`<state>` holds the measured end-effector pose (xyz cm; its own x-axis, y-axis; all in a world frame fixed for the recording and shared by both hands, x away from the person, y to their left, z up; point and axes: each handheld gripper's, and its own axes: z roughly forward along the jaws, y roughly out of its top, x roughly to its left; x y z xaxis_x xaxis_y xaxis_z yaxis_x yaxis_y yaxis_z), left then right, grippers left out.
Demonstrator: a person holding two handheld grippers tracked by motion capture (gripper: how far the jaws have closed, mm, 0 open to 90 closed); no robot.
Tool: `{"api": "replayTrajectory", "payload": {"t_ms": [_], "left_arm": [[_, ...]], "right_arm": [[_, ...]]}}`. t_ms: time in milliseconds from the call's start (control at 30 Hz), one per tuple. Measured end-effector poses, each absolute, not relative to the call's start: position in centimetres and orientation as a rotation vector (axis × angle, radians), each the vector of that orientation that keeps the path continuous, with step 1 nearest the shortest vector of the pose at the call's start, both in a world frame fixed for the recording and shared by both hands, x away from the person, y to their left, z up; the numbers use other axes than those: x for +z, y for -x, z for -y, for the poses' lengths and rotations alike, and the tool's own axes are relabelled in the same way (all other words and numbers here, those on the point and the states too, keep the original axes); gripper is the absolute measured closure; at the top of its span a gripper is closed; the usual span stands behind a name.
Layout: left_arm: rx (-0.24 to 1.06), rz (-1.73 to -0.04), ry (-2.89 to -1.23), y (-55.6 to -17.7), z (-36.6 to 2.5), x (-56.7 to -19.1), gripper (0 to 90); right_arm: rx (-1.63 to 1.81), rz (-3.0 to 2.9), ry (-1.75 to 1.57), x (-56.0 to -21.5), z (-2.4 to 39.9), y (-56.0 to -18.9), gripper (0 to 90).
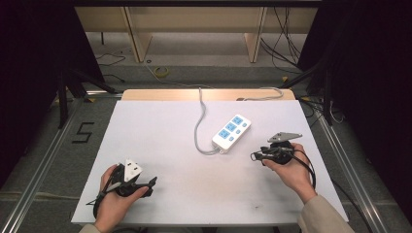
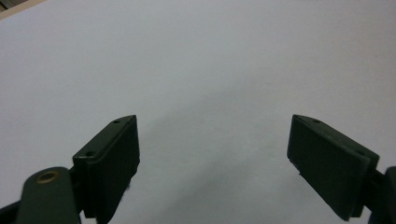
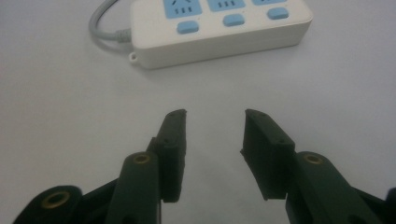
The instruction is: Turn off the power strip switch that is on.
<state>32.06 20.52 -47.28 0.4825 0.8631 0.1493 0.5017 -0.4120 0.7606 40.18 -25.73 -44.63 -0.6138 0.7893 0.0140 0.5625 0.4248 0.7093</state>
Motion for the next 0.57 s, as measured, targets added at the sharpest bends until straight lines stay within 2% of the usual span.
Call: {"api": "replayTrajectory", "payload": {"t_ms": [233,567], "left_arm": [[0.707,-1.124,-2.081,-32.0,-20.5,-47.4,16.8],[0.68,-1.141,-2.091,-32.4,-20.6,-47.9,16.0]], "right_arm": [[1.057,-2.35,-1.128,-45.8,26.4,-37.1,53.2],[1.107,-2.341,-1.109,-47.2,26.5,-34.3,50.0]]}}
